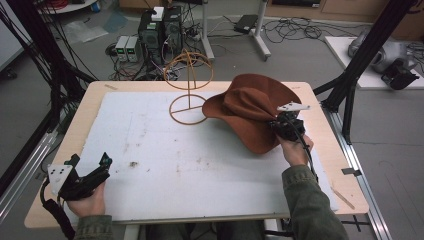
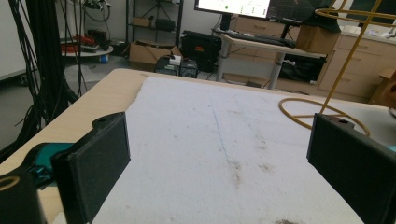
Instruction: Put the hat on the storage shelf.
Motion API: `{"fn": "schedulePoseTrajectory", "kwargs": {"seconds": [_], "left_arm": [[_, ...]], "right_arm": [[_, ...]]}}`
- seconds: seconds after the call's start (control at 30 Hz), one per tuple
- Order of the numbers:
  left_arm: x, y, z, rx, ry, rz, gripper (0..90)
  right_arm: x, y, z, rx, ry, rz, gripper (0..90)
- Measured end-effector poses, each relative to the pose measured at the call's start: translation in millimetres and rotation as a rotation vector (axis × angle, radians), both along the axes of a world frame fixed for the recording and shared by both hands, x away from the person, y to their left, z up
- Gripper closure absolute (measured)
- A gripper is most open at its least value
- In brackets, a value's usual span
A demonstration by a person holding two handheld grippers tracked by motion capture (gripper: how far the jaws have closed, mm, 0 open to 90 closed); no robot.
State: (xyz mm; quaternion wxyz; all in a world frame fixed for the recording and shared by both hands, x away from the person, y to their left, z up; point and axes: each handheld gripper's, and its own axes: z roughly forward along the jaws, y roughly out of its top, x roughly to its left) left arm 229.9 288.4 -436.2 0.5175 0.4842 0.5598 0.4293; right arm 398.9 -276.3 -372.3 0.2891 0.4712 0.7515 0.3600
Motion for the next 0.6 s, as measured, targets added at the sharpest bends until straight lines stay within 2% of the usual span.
{"fn": "schedulePoseTrajectory", "kwargs": {"seconds": [0.1, 0.13, 0.17, 0.2, 0.23, 0.27, 0.3, 0.33, 0.37, 0.5, 0.6], "left_arm": [[-0.2, 1.0, -0.4, -0.002, 0.002, 0.002, 6.2], [-0.1, 1.1, -0.6, -0.004, 0.002, 0.002, 6.2], [-0.1, 1.2, -0.7, -0.005, 0.003, 0.001, 6.2], [0.0, 1.1, -0.9, -0.006, 0.003, 0.0, 6.2], [0.0, 1.0, -0.8, -0.007, 0.004, 0.0, 6.2], [-0.1, 1.0, -0.7, -0.007, 0.003, -0.001, 6.2], [-0.1, 0.7, -0.7, -0.006, 0.002, -0.001, 6.2], [0.0, 0.5, -0.6, -0.007, 0.002, 0.0, 6.2], [0.0, 0.7, -0.7, -0.007, 0.004, 0.0, 6.2], [1.1, 0.8, -1.8, -0.013, 0.008, 0.001, 6.2], [1.6, 0.6, -2.2, -0.017, 0.008, 0.0, 6.2]], "right_arm": [[-7.6, -4.3, 11.4, 0.059, -0.067, -0.014, 87.8], [-10.8, -5.4, 14.8, 0.077, -0.08, -0.027, 87.9], [-16.0, -7.9, 20.0, 0.103, -0.114, -0.053, 87.8], [-18.1, -10.0, 22.1, 0.105, -0.134, -0.06, 87.8], [-18.1, -10.0, 22.1, 0.105, -0.134, -0.06, 87.8], [-21.8, -13.4, 26.1, 0.138, -0.174, -0.072, 87.8], [-21.8, -13.4, 26.1, 0.138, -0.174, -0.072, 87.8], [-23.3, -15.1, 28.4, 0.159, -0.197, -0.071, 87.8], [-26.8, -16.7, 32.7, 0.205, -0.24, -0.051, 87.8], [-30.4, -13.9, 40.0, 0.321, -0.308, 0.013, 87.8], [-30.0, -5.3, 46.8, 0.354, -0.341, 0.054, 87.7]]}}
